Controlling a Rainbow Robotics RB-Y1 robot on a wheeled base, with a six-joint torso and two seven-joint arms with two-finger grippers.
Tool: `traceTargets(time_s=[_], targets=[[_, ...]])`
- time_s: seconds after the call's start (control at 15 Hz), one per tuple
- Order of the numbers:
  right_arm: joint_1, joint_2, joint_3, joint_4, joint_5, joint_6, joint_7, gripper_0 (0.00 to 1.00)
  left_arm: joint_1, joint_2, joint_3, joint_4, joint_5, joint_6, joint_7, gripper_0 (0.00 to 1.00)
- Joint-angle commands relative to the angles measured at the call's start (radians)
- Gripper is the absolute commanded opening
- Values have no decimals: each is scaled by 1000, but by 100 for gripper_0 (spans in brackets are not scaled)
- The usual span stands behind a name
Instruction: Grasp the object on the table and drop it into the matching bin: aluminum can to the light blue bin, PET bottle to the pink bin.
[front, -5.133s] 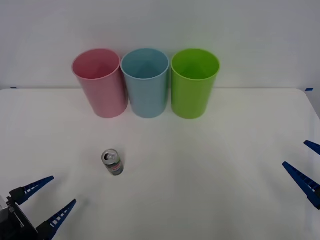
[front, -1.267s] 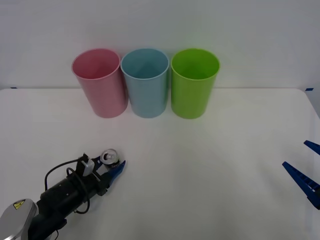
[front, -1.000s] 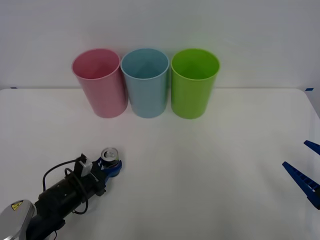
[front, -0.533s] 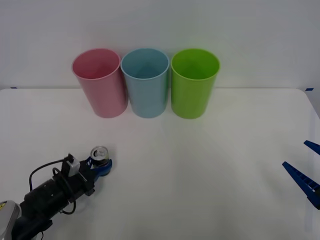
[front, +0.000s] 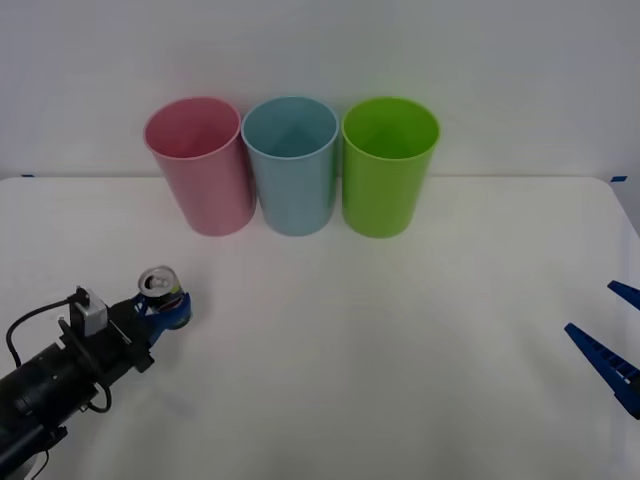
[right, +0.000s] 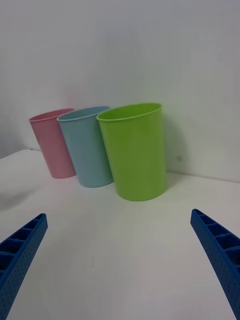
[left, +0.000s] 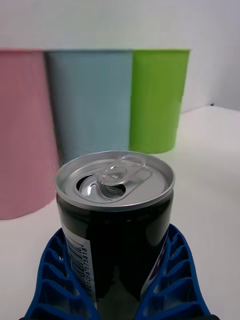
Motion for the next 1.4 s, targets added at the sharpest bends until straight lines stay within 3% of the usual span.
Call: traceTargets(time_s=[0.07,0.53,0.8,1.4], targets=[[0,0,0,0,0,0,0,100,6,3,46,-34,31,1,79,0],[0,0,0,0,0,0,0,100,45,3,77,-258,74,58,303,0],[0,0,0,0,0,0,0,100,28,17,16,-403,68,180,440,0],[0,0,0,0,0,0,0,100,-119,17,-61,-505,-73,365,628,0]])
